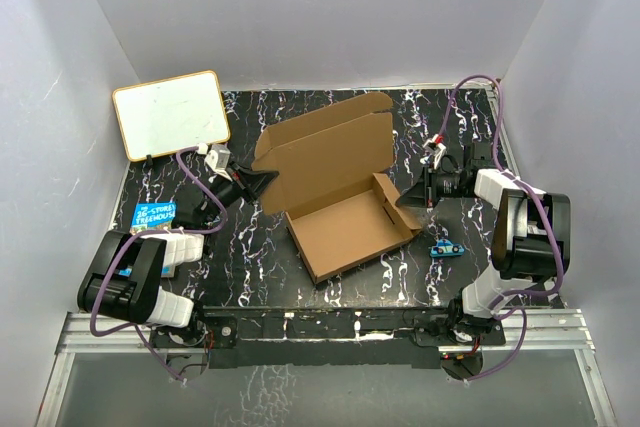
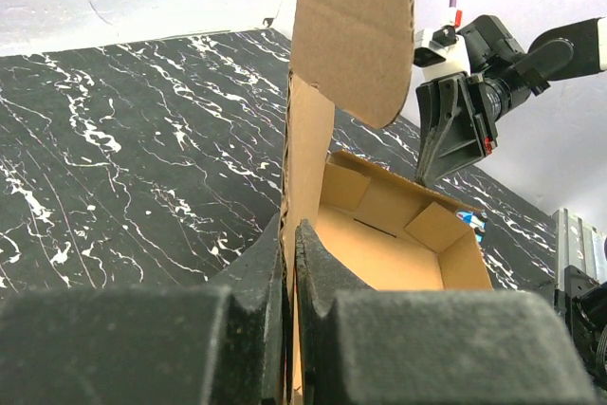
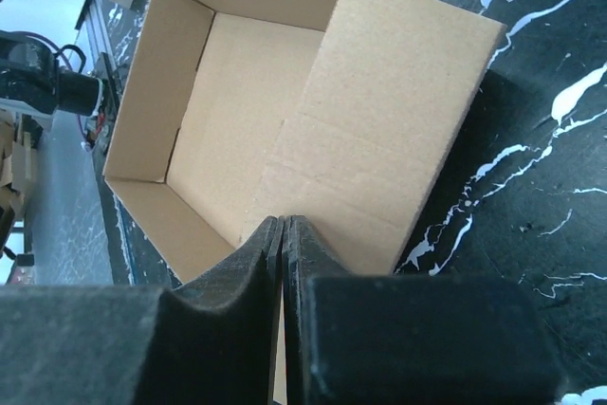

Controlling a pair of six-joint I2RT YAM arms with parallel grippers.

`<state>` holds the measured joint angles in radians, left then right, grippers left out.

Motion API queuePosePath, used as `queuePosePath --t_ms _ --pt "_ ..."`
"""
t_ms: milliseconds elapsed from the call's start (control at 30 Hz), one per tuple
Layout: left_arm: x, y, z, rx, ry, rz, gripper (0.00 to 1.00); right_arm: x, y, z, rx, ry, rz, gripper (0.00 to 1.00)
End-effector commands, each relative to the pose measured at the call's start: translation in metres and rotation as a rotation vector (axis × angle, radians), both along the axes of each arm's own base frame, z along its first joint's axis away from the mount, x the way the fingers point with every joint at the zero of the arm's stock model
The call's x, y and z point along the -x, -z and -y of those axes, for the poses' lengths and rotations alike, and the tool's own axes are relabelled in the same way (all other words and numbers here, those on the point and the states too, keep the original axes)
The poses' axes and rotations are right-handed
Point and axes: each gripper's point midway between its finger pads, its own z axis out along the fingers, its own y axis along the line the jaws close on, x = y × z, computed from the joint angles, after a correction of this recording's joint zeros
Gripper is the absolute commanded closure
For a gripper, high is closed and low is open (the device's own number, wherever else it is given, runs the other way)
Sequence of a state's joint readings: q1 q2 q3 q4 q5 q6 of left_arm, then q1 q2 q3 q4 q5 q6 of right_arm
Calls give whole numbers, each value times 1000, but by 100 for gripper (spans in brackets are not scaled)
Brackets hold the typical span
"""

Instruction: Fold the paper box

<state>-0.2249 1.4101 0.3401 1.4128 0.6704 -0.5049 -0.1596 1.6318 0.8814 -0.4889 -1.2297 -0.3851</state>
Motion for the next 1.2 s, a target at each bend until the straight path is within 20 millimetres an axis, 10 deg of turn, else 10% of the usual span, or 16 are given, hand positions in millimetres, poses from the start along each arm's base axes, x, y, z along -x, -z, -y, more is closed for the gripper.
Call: queuePosePath --t_ms 0,467,1167 --pt "9 -12 3 -4 30 55 100 -18 -1 9 79 18 83 92" --pt "15 -21 3 -3 35 74 100 -23 1 18 316 26 290 57" --pt "20 -16 4 -33 31 70 100 -14 -19 18 224 3 350 50"
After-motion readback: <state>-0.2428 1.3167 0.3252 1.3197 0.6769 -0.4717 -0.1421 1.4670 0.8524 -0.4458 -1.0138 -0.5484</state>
